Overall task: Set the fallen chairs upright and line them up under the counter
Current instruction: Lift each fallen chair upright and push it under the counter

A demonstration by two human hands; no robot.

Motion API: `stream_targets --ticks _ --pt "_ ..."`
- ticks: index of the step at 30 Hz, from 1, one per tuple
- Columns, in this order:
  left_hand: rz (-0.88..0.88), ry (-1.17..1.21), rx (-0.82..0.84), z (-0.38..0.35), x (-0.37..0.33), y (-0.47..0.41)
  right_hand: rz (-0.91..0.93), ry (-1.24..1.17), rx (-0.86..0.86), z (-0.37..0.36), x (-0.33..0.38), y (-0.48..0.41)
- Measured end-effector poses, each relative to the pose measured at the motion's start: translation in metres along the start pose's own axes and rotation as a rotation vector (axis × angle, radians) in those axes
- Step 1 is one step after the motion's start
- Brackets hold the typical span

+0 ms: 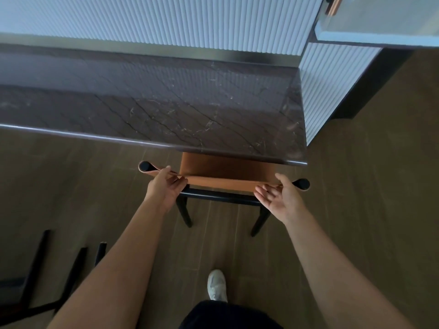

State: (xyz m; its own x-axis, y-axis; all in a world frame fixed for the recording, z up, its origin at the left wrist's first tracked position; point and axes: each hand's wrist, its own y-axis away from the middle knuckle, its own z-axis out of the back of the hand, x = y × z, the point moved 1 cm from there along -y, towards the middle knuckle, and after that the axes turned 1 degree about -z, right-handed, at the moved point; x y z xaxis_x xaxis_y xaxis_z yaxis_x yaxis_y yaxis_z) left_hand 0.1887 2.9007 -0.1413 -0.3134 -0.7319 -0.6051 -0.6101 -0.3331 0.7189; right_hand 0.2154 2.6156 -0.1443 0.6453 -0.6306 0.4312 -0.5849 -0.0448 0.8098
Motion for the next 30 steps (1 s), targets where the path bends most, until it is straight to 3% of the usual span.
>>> stream_targets --ticks 6,11,20,30 --pt "-0.071 0.122 0.088 0.002 0.032 0.070 -0.060 0.051 0.159 0.028 0.000 0.035" --pt "-0.175 0.146 0.098 0.006 0.066 0.139 0.023 0.329 0.285 0.054 -0.004 0.073" --pt "-0.377 0.087 -0.028 0.057 0.116 0.226 0.088 0.613 0.424 0.076 -0.037 0.129" --pt "-0.466 0.187 -0.274 0.186 0.165 0.309 -0.005 0.889 0.588 0.088 -0.152 0.184"
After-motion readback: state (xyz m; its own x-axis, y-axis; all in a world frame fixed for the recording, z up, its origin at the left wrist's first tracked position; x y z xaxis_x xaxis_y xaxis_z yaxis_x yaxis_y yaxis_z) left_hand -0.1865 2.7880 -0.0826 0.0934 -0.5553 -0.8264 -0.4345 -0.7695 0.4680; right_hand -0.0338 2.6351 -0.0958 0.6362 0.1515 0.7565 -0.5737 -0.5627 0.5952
